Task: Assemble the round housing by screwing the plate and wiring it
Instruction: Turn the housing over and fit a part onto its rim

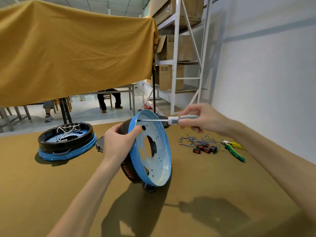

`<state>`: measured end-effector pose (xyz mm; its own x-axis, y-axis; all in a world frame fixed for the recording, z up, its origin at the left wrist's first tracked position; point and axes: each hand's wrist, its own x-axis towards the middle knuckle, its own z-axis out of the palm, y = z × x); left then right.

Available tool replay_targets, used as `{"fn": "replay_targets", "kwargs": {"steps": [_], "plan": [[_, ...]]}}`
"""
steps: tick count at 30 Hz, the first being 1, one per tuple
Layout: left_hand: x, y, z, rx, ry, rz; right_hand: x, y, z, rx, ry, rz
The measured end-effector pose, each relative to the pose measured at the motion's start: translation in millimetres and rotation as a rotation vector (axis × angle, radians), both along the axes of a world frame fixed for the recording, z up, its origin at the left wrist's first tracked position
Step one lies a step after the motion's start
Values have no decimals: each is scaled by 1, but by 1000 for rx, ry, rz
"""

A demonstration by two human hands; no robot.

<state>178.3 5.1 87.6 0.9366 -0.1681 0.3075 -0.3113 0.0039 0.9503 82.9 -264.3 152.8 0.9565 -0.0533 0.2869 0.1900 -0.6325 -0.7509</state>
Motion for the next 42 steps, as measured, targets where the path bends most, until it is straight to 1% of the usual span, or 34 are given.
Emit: {"fn": "replay_targets", "kwargs": {"steps": [3,5,7,9,11,16,21,25,27,30,31,35,39,41,42], "plan": [[-12,-8,3,90,-188,67,-11,-1,-41,126,129,-16],[-18,-13,5,177,-337,109,-14,2,-61,258,215,10],[-21,-14,8,233,-463,133,-17,3,-70,419,239,47],[-22,-12,9,257,-580,116,-20,1,-71,508,229,68],[-21,-7,7,270,-638,100,-22,-2,-71,575,221,89],[-18,3,-9,337,-669,73,-26,-2,-80,554,210,69],[-21,3,-18,365,-683,36,-31,-8,-91,615,230,84],[-23,-5,-20,401,-698,63,-35,-12,-95,634,225,80],[-23,-10,-21,423,-706,55,-39,-16,-94,587,219,72],[-24,-14,-24,451,-719,67,-43,-16,-92,426,208,67],[-25,-15,-25,455,-719,69,-44,-16,-93,416,210,69],[-24,-18,-25,461,-712,59,-45,-17,-100,516,251,87],[-22,-18,-25,510,-728,46,-42,-20,-106,506,312,113],[-21,-17,-27,554,-739,54,-46,-31,-114,527,300,53],[-21,-16,-30,568,-740,61,-48,-36,-119,553,286,-17]]}}
